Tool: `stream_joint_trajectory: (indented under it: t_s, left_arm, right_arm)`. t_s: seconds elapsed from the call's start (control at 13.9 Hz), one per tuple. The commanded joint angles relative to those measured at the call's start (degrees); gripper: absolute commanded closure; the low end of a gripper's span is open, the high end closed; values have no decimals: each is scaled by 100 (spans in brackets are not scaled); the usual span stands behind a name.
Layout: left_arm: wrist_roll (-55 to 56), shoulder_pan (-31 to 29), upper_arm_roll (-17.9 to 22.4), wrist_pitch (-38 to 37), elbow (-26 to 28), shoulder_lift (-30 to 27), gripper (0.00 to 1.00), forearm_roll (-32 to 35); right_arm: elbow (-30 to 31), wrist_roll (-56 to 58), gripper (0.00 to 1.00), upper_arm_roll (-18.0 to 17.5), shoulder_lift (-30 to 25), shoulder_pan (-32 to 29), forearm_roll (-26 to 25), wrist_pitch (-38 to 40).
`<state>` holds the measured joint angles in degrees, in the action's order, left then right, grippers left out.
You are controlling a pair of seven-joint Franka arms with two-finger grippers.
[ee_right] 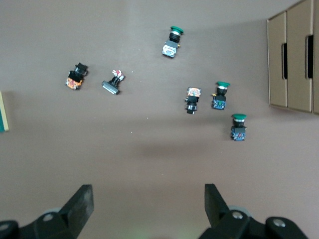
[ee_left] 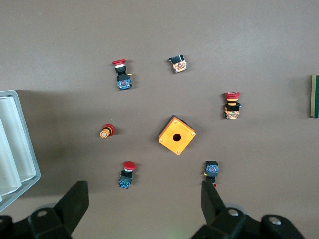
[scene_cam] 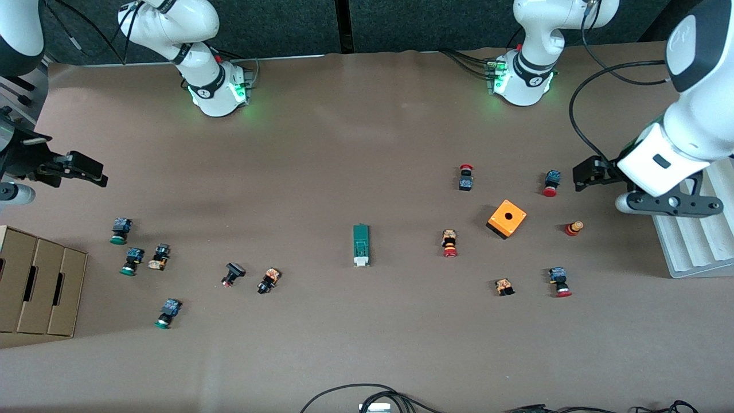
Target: Close load switch with both arms
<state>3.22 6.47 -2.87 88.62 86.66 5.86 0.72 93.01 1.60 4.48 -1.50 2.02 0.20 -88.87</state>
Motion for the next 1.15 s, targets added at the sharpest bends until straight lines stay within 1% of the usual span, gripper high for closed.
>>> stream_joint_trajectory:
  t_s: [0.0,0.14,0.22,0.29,0.36,0.65,0.79,1.08]
  left_arm:
    - [-14,-40,-11,489,1010,-743,0,-133]
    - [-14,-49,-11,498,1020,-753,0,-143]
    - [-14,-153,-29,490,1002,-744,0,-143]
    - [-14,-790,-455,489,994,-709,0,-186]
    - [-23,-918,-712,489,985,-718,0,-230]
    - [-23,-875,-706,489,976,-709,0,-230]
    - [-23,-771,-479,498,967,-700,0,-248]
    - [21,-770,-451,437,924,-674,0,-239]
  right_arm:
    - [-72,262,1,17,1,-26,129,-34]
    - [-116,218,1,17,10,-17,59,-34]
    - [-116,209,1,9,18,-17,59,-43]
    - [-116,209,1,9,10,-17,94,-43]
    - [-116,218,1,17,18,-26,120,-51]
    - [-152,192,1,17,53,-26,77,-51]
    - [-152,148,1,17,62,-35,120,-51]
    - [-152,7,1,17,89,-35,129,-34]
